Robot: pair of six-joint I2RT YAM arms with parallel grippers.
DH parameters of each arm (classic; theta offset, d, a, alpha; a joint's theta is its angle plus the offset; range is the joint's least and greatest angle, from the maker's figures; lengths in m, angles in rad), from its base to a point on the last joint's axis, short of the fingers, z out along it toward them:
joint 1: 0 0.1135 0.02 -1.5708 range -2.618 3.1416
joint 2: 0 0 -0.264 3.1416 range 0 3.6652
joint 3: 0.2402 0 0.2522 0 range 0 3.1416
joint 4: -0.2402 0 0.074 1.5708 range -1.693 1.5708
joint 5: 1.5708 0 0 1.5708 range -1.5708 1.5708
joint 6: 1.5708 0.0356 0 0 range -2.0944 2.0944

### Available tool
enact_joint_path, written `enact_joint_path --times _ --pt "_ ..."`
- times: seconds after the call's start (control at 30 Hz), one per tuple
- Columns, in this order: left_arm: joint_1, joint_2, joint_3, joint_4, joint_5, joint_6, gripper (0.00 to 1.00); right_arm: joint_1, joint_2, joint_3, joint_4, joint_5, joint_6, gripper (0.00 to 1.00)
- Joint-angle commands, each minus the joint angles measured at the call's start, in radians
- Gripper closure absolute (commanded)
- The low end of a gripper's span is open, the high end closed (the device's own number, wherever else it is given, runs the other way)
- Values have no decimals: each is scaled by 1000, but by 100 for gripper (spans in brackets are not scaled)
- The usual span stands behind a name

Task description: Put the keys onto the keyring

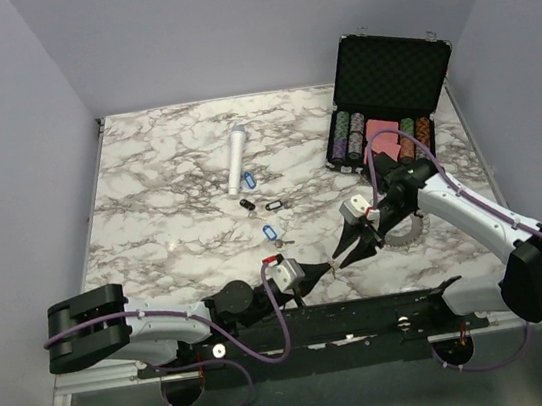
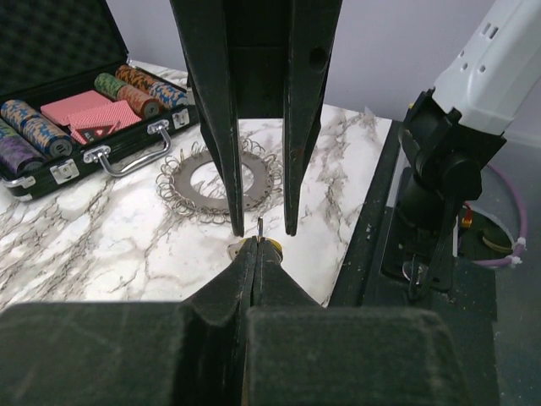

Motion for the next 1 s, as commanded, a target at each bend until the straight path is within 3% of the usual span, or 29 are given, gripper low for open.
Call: enact_joint_path --times 0.0,0.43,0.8,0.97 --pt "-6 15 -13 102 20 -24 100 -6 6 -9 42 -59 35 63" --pt "-6 33 -8 100 8 -33 100 -4 4 -10 12 -102 7 67" --pt "-4 40 -7 109 -6 -34 100 -4 7 -18 21 -112 18 84" --pt "-4 38 -7 109 -12 -37 100 -6 10 -18 38 -107 39 99"
